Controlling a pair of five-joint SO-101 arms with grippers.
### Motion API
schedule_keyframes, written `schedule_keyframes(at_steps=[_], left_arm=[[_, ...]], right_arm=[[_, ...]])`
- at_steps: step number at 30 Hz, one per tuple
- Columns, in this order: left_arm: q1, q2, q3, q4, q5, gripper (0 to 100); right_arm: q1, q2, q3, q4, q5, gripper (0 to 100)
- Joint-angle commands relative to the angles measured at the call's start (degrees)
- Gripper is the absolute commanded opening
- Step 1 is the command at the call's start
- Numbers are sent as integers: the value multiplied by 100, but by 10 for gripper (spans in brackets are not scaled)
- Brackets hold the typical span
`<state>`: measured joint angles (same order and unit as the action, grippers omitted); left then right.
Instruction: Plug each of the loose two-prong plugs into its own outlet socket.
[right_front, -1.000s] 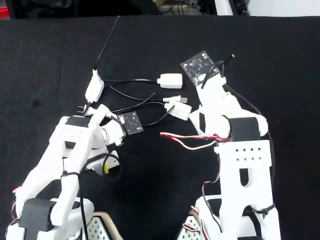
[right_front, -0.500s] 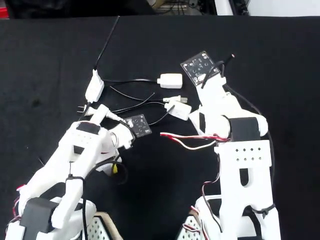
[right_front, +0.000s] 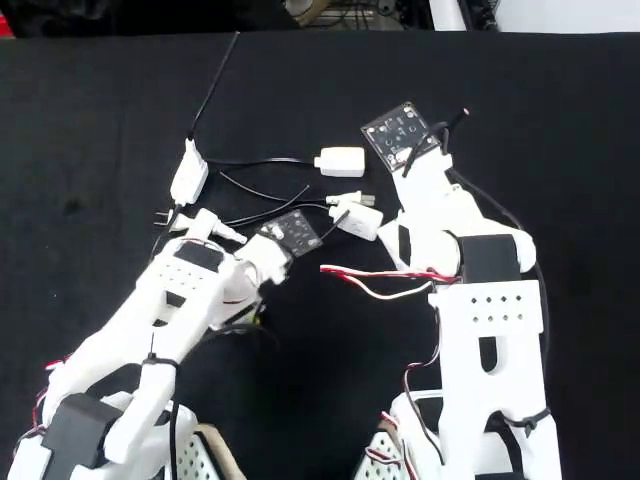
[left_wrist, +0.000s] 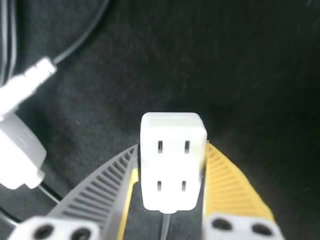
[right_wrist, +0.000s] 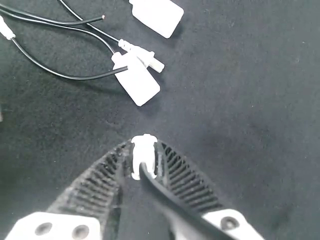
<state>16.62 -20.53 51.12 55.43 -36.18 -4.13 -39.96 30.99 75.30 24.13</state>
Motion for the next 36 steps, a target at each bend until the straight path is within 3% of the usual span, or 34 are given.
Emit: schedule_keyframes(at_steps=[1,7,14,21,28,32,36], left_arm=[[356,0,-497,-62,334,159],[954,9,-866,-273,633,162],[1209,404,-936,-844,862,172],[1121,967,-1516,-114,993,391],[945,703,-2114,756,1002,346],[576,-229,-1895,905,1503,290],[259,-1530,-1077,905,1960,270]], right_arm=[[246,-295,-251,-62,0,11],[1196,-1218,-198,-53,9,11],[1503,-1631,-57,-97,0,11],[1565,-1631,-57,-105,0,11],[1530,-1666,-48,-105,-290,11],[976,-1613,-40,-404,-1020,11],[-264,-1613,312,-835,-1679,11]])
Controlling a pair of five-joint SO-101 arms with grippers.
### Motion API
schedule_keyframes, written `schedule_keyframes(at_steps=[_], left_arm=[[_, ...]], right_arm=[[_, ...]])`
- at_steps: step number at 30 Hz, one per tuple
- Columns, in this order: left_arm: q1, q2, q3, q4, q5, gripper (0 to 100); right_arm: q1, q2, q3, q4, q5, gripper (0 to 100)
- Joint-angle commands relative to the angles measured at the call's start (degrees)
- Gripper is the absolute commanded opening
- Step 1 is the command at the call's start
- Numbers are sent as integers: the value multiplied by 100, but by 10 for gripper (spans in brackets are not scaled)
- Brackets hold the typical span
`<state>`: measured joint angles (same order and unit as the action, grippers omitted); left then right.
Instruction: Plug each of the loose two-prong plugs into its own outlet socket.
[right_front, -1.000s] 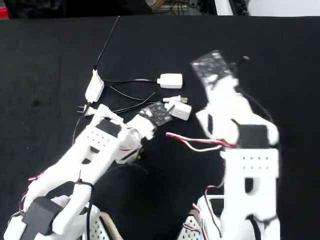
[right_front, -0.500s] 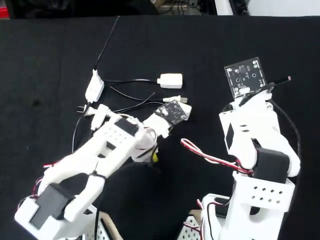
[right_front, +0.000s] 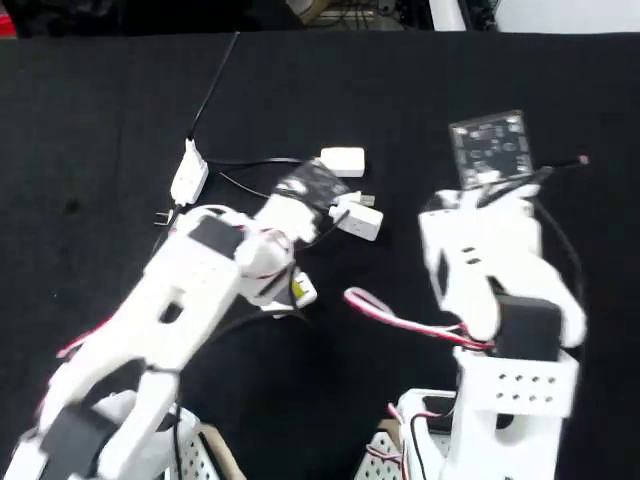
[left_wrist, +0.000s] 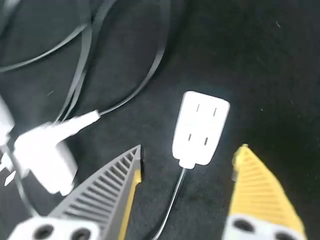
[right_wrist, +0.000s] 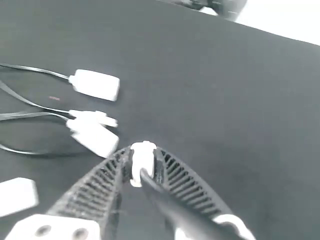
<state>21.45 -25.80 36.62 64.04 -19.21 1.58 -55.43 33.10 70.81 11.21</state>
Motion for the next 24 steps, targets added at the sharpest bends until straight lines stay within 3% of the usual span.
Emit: schedule_keyframes(at_steps=[1,6,8,10,12,17,24], left_arm=[[-347,-1407,629,44,264,270],[-1385,-3701,2176,-88,264,271],[-1789,-4615,3116,-571,264,271],[-2018,-5547,3934,-967,264,271],[-2149,-6444,4418,-853,255,271],[-2492,-7991,5015,-158,-44,271],[-3591,-7666,5323,-35,-519,268]], right_arm=[[-1116,-66,224,-580,-457,11],[-2022,-101,804,-1363,-492,11],[-2576,-110,1068,-1618,-492,11],[-3270,-75,1323,-1890,-492,11],[-3675,-66,1490,-2145,-545,11],[-3903,-57,1859,-2892,-967,12],[-3604,-57,2158,-1565,-976,12]])
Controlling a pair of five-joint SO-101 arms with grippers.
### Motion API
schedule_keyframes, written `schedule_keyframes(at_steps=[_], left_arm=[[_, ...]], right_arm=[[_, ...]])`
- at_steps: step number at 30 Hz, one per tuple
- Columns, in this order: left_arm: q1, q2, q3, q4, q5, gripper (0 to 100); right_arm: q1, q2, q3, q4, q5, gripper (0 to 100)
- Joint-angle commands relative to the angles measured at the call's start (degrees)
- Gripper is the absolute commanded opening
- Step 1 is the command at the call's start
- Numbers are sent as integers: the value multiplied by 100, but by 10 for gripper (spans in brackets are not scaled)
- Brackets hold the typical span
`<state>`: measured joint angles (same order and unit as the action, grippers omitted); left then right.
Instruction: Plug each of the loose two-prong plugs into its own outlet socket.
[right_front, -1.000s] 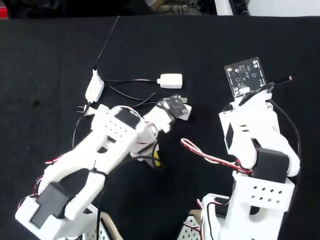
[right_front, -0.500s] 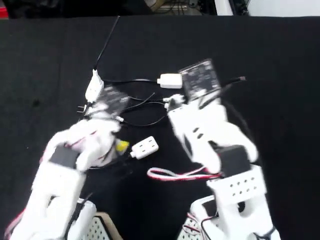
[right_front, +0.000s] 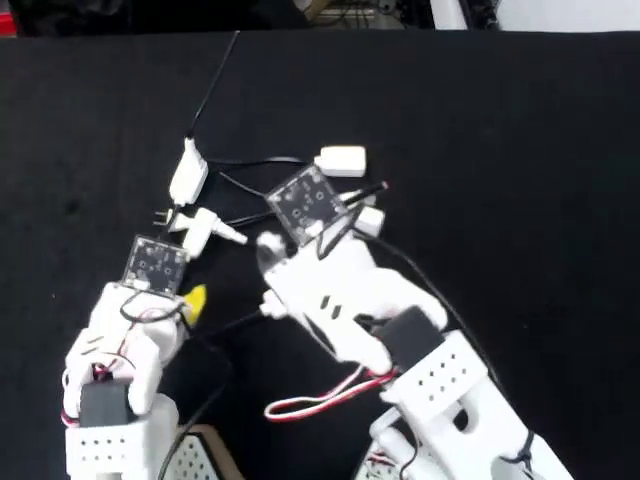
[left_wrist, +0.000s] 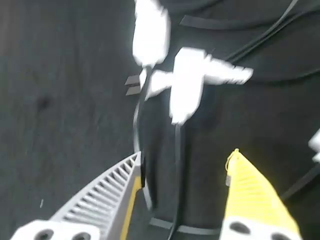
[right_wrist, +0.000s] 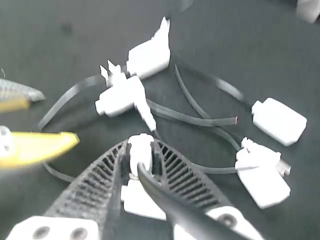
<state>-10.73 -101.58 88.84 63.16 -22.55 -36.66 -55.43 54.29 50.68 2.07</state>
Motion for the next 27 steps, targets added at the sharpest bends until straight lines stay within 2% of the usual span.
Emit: schedule_keyframes(at_steps=[1,8,13,18,24,27], left_arm=[[-444,-141,215,70,-281,268],[-708,-281,549,62,-571,267],[-699,-281,681,9,-571,267],[-699,-281,708,9,-580,267],[-699,-281,725,35,-985,267],[-699,-281,725,44,-993,267]], right_arm=[[308,-57,119,536,-79,12],[475,31,769,211,-571,12],[686,1068,778,-352,-844,12],[738,2114,391,-527,-897,12],[967,2211,382,-615,-897,12],[1029,2220,576,-1073,-897,12]])
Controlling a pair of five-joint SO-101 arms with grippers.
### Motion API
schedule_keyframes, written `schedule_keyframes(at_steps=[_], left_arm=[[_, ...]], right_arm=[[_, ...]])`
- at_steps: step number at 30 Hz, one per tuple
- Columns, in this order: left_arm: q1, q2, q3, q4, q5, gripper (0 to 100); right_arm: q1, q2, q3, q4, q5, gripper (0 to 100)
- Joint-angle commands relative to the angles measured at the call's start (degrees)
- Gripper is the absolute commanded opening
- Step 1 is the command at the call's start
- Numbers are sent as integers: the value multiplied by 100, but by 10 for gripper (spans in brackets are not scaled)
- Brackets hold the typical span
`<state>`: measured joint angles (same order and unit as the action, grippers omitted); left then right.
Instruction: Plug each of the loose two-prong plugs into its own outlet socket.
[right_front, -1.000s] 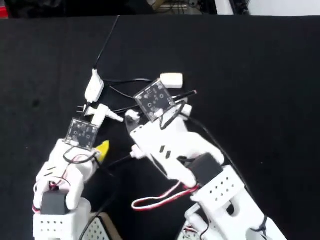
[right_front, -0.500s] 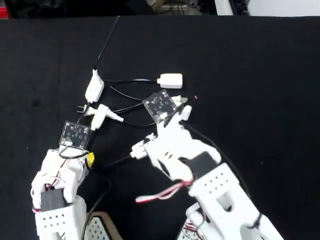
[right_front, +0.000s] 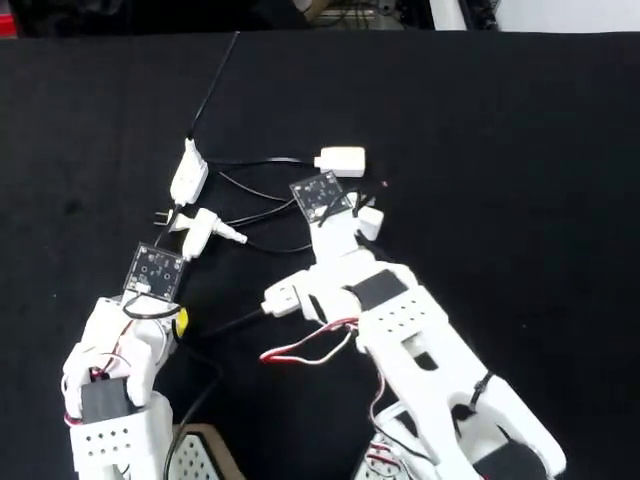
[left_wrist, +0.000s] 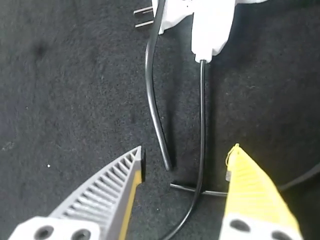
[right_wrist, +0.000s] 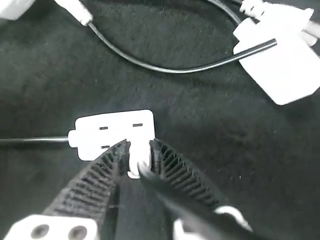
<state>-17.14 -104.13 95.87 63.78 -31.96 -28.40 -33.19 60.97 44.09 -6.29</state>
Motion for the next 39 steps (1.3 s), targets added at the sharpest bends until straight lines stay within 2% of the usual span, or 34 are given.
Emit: schedule_keyframes(at_steps=[1,4,11,18,31,39], left_arm=[[-57,-26,22,-18,-53,267],[-57,-26,22,-18,-62,267],[-57,-26,31,-18,-62,267],[-48,-26,31,-18,-62,267],[-48,-26,31,-26,-62,267],[-48,-26,31,-35,-62,267]], right_arm=[[229,-13,-22,-571,-62,12],[237,-40,13,-624,-62,12],[229,-356,-426,132,-70,12],[202,-57,-207,-545,-70,12],[97,391,-198,-607,-70,12],[-123,708,-57,-1187,-62,12]])
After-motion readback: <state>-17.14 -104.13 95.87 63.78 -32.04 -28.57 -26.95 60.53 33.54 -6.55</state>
